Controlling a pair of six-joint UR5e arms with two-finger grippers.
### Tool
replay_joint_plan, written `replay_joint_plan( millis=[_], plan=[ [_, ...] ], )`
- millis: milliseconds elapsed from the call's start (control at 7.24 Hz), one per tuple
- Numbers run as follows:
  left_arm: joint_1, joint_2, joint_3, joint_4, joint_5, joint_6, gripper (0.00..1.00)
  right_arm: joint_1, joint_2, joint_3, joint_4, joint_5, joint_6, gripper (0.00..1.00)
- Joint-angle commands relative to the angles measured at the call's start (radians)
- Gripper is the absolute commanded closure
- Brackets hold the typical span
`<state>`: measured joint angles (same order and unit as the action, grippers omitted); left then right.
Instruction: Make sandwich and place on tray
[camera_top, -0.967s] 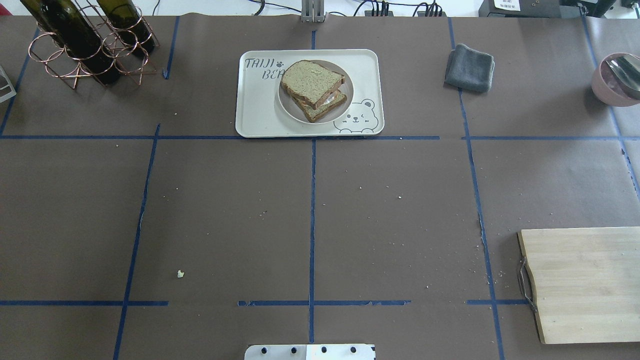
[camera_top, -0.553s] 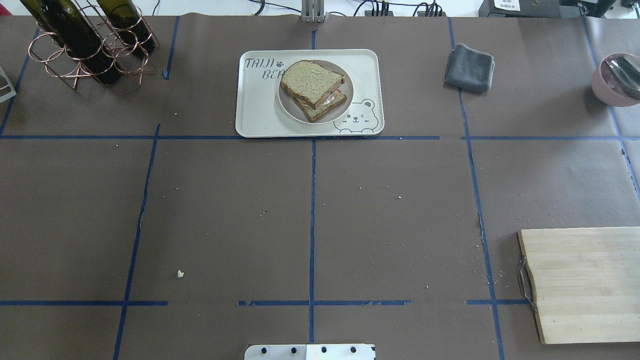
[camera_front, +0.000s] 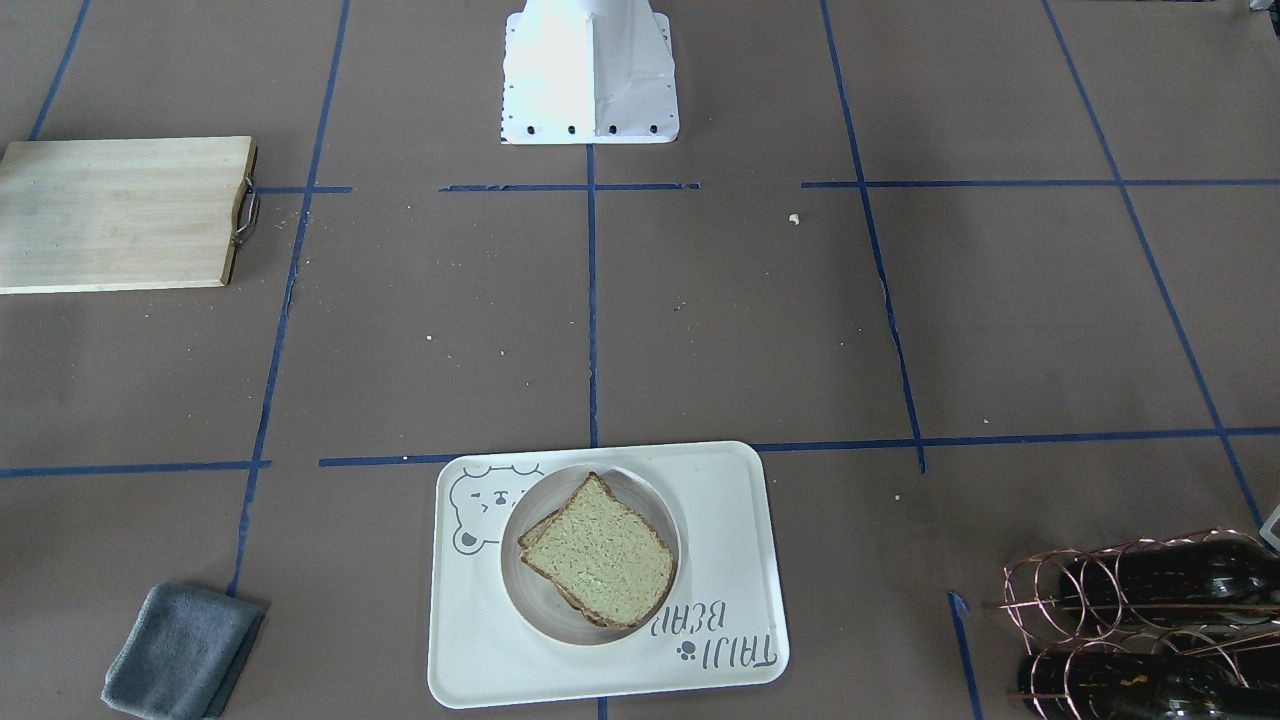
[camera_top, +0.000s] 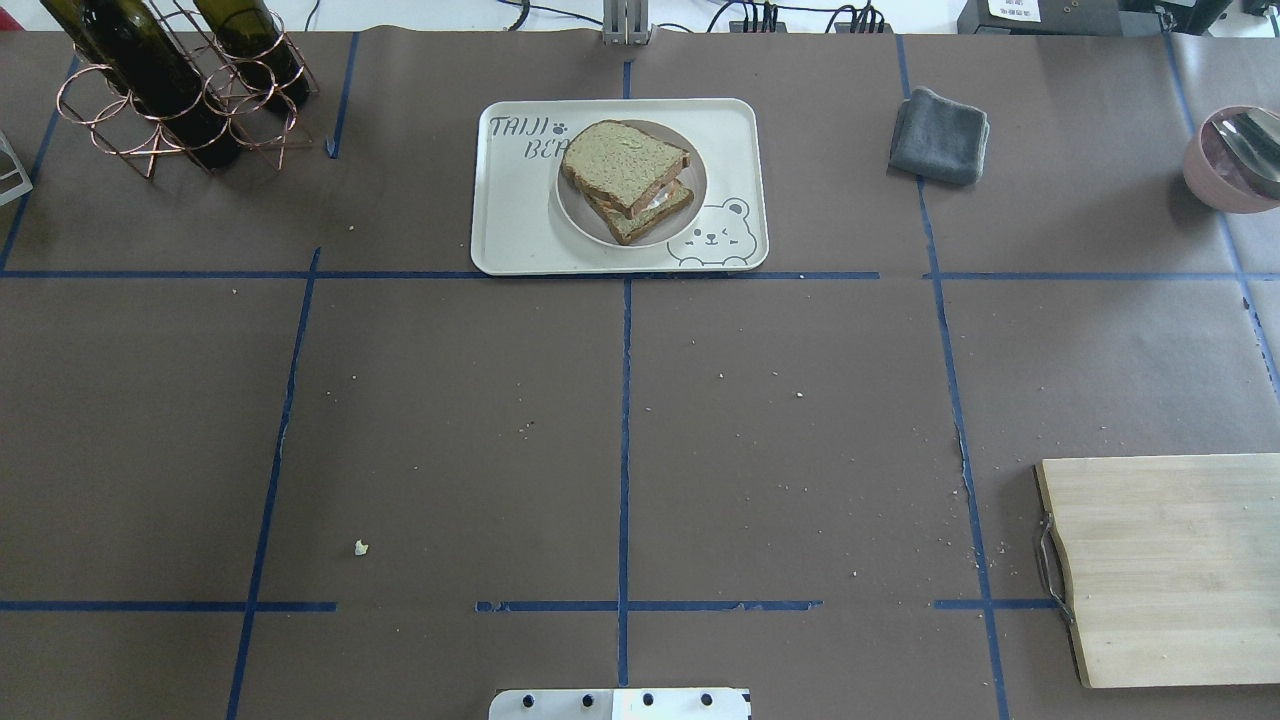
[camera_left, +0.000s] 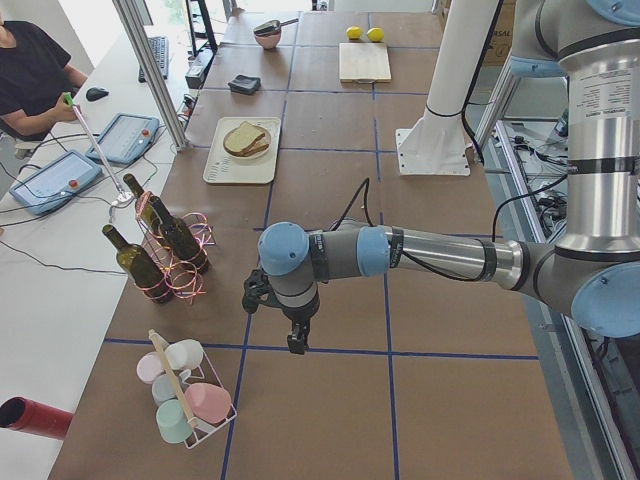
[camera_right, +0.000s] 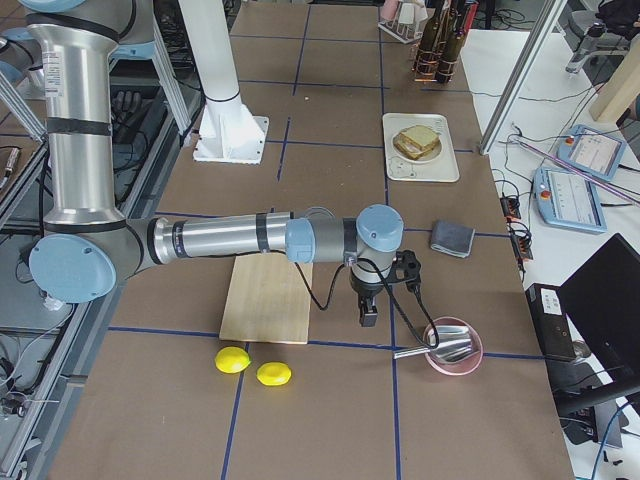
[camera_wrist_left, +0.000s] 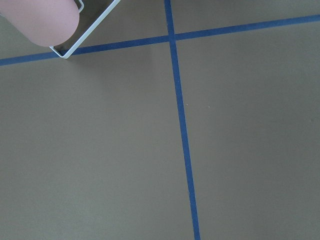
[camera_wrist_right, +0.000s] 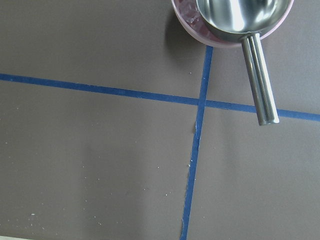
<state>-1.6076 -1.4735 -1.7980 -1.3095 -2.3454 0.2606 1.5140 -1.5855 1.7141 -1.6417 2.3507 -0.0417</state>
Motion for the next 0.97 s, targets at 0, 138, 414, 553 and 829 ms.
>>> replay_joint_plan(
  millis=[0,138,414,553,829],
  plan=[
    [0.0,-0.001,0.0,-0.014,0.0,0.0,0.0,0.0,-0.008,0.005,0.0,0.009,-0.004,0.0],
    [0.0,0.002,0.012,-0.034,0.0,0.0,0.0,0.0,-0.008,0.004,0.0,0.01,-0.004,0.0],
    [0.0,0.002,0.016,-0.051,0.0,0.0,0.0,0.0,-0.01,0.004,0.003,0.01,-0.003,0.0],
    [0.002,0.002,0.014,-0.053,0.0,0.0,0.0,0.0,-0.01,0.001,0.003,0.01,-0.003,0.0],
    [0.002,-0.002,0.014,-0.07,0.001,-0.001,0.0,0.0,-0.013,0.002,0.006,0.01,-0.001,0.0]
  ],
)
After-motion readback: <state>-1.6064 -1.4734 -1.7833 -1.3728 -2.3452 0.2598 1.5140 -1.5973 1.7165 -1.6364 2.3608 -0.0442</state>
